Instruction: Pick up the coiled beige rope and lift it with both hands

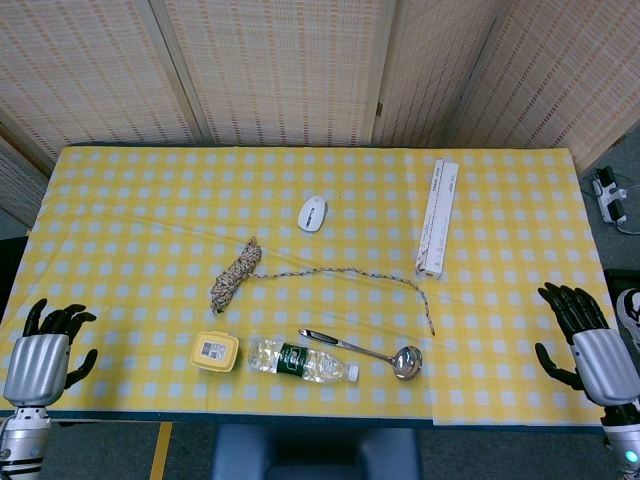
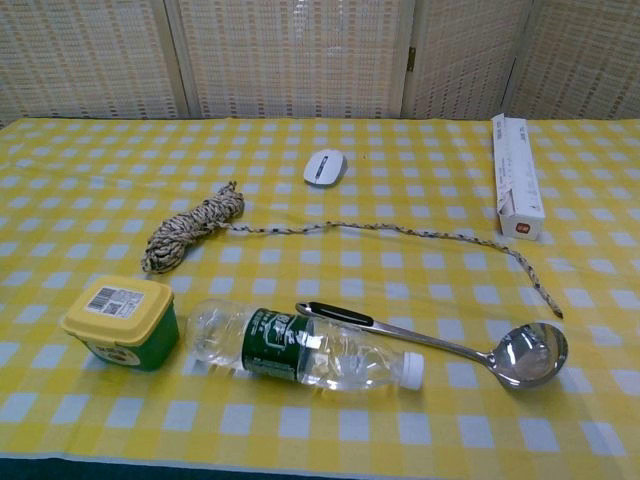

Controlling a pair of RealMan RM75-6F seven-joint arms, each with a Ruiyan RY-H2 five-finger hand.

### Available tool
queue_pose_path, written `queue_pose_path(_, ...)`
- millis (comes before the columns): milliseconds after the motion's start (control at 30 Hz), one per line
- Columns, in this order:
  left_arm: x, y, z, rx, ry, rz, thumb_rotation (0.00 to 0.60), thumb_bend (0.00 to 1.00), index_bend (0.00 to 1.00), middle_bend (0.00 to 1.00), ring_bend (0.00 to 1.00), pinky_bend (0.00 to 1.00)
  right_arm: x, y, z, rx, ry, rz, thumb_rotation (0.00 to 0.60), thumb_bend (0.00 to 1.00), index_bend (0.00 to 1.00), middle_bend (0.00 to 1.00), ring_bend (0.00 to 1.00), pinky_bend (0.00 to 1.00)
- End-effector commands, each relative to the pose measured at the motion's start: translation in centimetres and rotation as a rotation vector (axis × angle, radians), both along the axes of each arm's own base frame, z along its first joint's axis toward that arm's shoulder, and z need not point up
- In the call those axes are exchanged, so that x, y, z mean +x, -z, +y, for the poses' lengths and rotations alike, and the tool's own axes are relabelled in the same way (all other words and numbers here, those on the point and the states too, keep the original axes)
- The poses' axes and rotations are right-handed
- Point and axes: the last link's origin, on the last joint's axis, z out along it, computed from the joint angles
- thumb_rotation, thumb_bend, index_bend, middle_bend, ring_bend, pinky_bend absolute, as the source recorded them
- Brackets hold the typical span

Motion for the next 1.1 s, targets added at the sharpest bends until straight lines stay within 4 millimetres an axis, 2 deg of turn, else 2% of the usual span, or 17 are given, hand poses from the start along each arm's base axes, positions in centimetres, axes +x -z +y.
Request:
queue_pose_path(33, 0.0, 0.0, 0.0, -0.001, -0.001, -0.001, 0.600, 0.35, 0.37, 0.29, 0.28, 0.11, 0.0, 0.1, 0.0, 0.003, 0.001, 0.002, 0.600, 0.47, 0.06, 0.08, 0.05, 0.00)
queue_pose_path(333, 0.3, 0.0, 0.4, 0.000, 0.015, -0.006, 0.600, 0.35, 0.37, 0.29, 0.28, 0.10, 0.0, -0.3, 0.2, -0.013, 0.003, -0.002, 0.600, 0.47, 0.06, 0.08, 0.04, 0.00)
queue_pose_path(567, 1.3, -0.1, 2.4, -0.018, 0.082, -0.020, 0.600, 0.35, 0.38, 0.30, 0.29, 0.11, -0.1, -0.7, 0.5, -0.028, 0.004, -0.007, 0.600, 0.47, 0.06, 0.08, 0.05, 0.00)
queue_pose_path(667, 2.3, -0.1, 3.9, -0.047, 0.122, -0.018, 0.600, 0.35, 0.38, 0.30, 0.29, 0.12, -0.1, -0.8, 0.6, -0.031, 0.002, -0.011, 0.600, 0.47, 0.06, 0.08, 0.04, 0.00)
queue_pose_path(833, 5.2, 0.8, 6.8, -0.117, 0.192, -0.100, 0.600, 0.35, 0.38, 0.30, 0.29, 0.13, -0.1, -0.7, 0.7, -0.032, -0.005, -0.017, 0.600, 0.47, 0.06, 0.08, 0.04, 0.00)
queue_pose_path(933, 7.1, 1.9, 8.6, -0.167, 0.229, -0.140, 0.600, 0.35, 0.38, 0.31, 0.30, 0.15, -0.1, -0.7, 0.8, -0.029, -0.008, -0.018, 0.600, 0.47, 0.06, 0.08, 0.04, 0.00)
queue_pose_path(1100, 9.9, 4.5, 11.3, -0.236, 0.272, -0.091, 0.600, 0.35, 0.36, 0.31, 0.30, 0.15, 0.1, -0.9, 1.1, -0.037, -0.011, -0.015, 0.600, 0.47, 0.06, 0.08, 0.04, 0.00)
